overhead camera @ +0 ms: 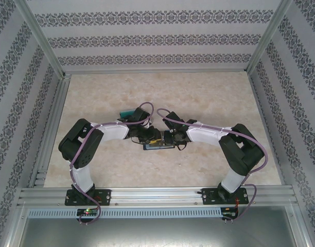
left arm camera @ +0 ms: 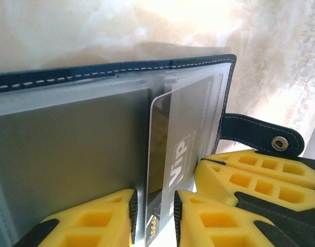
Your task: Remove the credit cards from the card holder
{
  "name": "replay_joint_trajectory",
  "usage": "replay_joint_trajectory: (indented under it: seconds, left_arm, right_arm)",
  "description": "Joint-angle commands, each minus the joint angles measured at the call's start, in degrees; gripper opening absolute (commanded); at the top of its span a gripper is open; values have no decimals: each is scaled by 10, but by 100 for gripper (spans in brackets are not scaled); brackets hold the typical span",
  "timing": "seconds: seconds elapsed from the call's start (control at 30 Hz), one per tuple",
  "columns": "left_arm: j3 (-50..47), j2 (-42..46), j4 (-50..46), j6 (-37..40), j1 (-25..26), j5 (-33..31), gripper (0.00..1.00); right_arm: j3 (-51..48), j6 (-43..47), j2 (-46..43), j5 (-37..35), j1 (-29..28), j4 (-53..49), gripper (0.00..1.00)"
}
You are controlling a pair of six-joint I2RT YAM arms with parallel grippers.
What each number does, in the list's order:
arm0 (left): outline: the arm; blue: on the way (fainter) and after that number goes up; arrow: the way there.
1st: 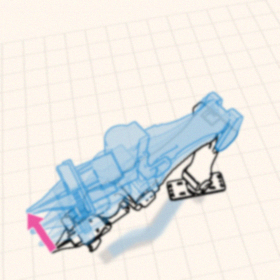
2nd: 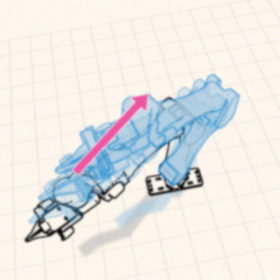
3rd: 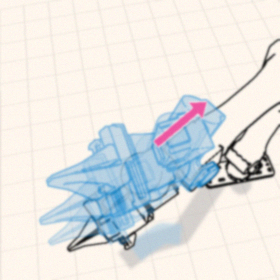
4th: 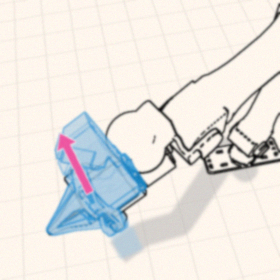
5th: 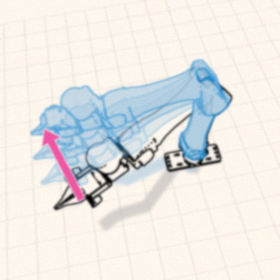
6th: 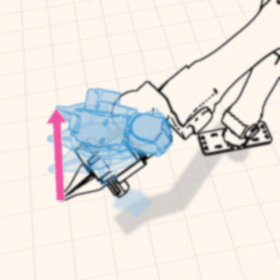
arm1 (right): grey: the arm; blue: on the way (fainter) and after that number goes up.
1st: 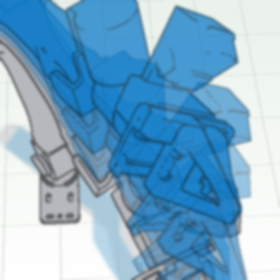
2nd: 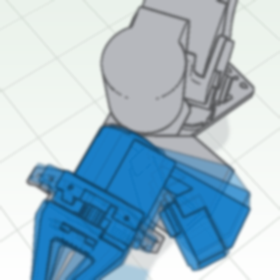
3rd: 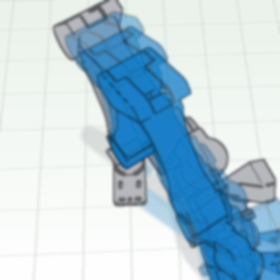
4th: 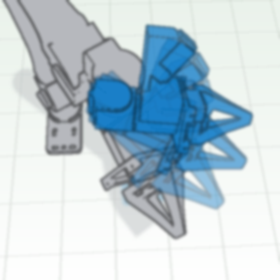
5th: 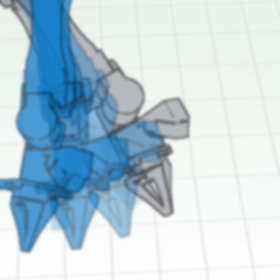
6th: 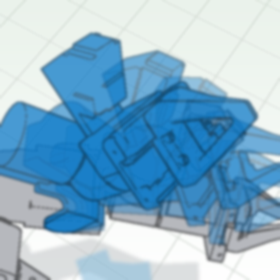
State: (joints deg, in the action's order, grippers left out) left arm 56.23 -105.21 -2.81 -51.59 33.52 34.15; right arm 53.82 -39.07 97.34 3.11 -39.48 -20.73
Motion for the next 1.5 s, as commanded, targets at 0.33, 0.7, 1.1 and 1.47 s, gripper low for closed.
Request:
replay_joint_trajectory:
  seconds: [0.33, 0.7, 1.1, 1.47]
  left_arm:
    - [-7, -13, 15, -6, 0, 11, 17]
    - [-10, 4, 1, -1, -8, 5, 2]
    - [-30, 30, -14, 14, -30, 2, 0]
    - [-55, 56, -36, 38, -49, -1, 0]
  right_arm:
    - [-5, -9, 12, 7, 1, -5, 11]
    - [-8, -14, 11, 7, 6, -3, 12]
    - [-13, -18, 10, 8, 10, 1, 13]
    - [-10, -20, 10, 9, 11, 0, 13]
